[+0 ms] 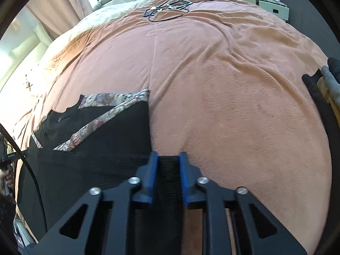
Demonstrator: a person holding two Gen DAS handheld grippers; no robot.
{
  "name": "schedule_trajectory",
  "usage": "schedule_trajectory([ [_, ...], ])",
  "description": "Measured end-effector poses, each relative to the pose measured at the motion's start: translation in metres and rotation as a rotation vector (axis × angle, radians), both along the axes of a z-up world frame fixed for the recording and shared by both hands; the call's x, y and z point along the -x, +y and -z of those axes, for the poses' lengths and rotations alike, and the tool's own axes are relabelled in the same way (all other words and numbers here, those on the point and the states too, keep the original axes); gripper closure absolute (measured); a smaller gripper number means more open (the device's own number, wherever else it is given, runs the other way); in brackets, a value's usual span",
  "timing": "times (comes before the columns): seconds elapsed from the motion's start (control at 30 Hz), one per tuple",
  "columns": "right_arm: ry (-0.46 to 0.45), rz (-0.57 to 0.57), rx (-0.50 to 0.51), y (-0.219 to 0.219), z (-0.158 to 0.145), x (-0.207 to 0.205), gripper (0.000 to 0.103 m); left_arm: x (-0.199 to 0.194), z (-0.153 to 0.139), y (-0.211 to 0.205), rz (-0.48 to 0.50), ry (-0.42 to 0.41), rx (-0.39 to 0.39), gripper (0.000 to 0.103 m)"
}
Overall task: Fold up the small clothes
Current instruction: 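Grasp the folded edge of the shirt with both grippers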
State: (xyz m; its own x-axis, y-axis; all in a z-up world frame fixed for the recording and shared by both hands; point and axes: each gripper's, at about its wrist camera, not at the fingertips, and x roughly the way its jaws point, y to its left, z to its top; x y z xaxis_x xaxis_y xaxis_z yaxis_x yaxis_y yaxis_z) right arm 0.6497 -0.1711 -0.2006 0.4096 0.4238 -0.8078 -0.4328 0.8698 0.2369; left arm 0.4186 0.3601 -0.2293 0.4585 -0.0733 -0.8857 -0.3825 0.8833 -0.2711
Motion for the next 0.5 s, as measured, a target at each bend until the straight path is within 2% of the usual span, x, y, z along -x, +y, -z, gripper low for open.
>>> schedule_trajectory([
  [0.17,-0.062,0.033,-0.025,-0.007,-0.023,0.012,0.100,0.009,-0.027,-0.003,-0.016,-0.058,-0.033,0.095],
  [0.5,-0.218,0.030,-0.075,-0.029,-0.098,0.060,0.100,0.041,-0.116,-0.015,-0.021,-0.219,-0.107,0.096],
])
